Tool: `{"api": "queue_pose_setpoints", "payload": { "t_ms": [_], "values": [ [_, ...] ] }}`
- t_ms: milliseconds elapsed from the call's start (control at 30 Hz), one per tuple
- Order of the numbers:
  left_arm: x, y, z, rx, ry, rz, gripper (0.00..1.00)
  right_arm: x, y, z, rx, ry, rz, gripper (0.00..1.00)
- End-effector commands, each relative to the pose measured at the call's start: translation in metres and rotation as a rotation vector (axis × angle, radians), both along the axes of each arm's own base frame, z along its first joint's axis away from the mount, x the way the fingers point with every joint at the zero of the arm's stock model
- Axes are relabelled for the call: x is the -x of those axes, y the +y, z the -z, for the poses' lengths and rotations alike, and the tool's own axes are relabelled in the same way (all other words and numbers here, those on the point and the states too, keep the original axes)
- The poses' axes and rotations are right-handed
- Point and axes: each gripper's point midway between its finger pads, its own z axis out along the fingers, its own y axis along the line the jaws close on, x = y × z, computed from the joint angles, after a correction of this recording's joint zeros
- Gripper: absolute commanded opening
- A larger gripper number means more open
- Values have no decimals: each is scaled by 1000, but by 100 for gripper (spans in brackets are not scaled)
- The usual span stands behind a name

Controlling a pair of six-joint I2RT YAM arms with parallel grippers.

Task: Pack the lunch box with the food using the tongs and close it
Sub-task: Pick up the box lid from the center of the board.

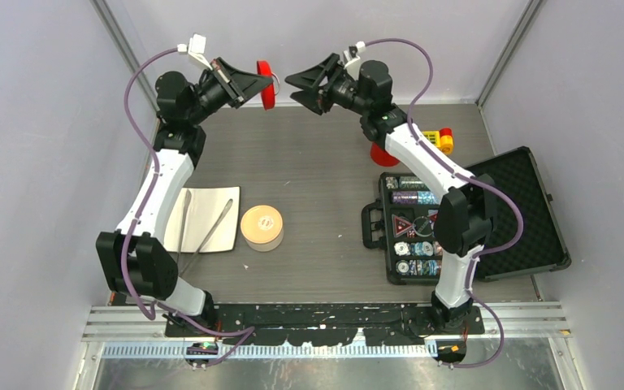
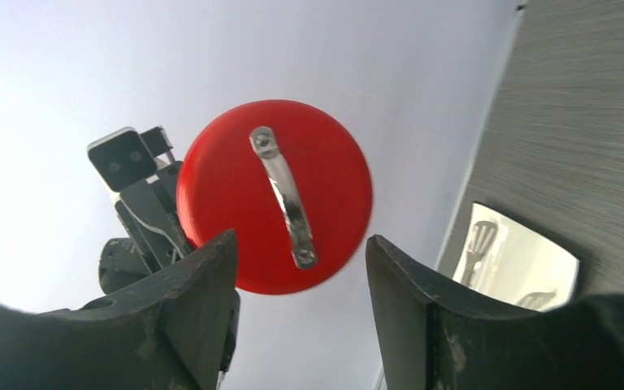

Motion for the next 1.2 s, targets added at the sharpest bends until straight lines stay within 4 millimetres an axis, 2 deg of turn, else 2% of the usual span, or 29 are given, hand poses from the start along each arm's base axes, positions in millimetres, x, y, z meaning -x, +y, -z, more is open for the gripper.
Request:
{"api": "queue_pose_setpoints", "payload": {
  "t_ms": [0, 167, 400, 467, 600, 900, 1067, 1167],
  "values": [
    [27, -1, -35, 33, -108, 33, 0, 8, 10, -56, -91, -123, 6, 62],
    [35, -2, -41, 41, -122, 47, 0, 9, 13, -59, -104, -122, 11, 50],
    [35, -5, -50, 56, -147, 63, 0, 7, 18, -55, -113, -109, 9, 49],
    [36, -7, -52, 59, -148, 70, 0, 7, 20, -57, -122, -117, 6, 48],
    [38, -11, -54, 62, -152, 80, 0, 12, 25, -69, -151, -151, -15, 38],
    [41, -14, -59, 69, -159, 86, 0, 24, 29, -82, -193, -161, -45, 31],
    [39, -14, -61, 76, -156, 78, 0, 29, 27, -84, -196, -174, -46, 15],
    [33, -13, -53, 74, -120, 53, 2, 25, 21, -83, -181, -182, -33, 1]
  ]
}}
